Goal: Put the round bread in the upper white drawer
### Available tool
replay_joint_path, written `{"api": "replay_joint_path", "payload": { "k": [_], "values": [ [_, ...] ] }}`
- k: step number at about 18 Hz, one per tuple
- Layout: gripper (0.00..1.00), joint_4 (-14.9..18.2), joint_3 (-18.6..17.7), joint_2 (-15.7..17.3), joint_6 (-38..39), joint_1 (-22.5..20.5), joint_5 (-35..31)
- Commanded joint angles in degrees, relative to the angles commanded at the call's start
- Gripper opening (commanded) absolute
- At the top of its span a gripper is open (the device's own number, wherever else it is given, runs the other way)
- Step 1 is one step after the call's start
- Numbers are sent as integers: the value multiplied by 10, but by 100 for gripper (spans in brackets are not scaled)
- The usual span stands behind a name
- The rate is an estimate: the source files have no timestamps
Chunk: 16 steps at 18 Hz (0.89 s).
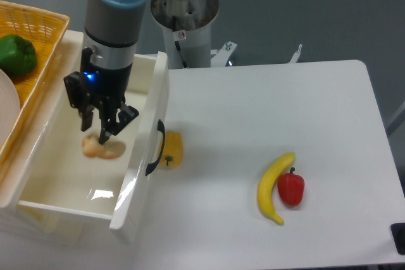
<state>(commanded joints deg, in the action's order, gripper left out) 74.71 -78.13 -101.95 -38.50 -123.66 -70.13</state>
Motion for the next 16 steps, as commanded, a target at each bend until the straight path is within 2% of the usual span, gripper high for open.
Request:
{"api": "replay_joint_path", "payload": {
  "k": [8,11,16],
  "values": [
    [100,0,6,1,-7,-7,-8],
    [100,0,8,2,-11,-17,-51],
    [100,0,23,3,-15,-70,-55]
  ]
}}
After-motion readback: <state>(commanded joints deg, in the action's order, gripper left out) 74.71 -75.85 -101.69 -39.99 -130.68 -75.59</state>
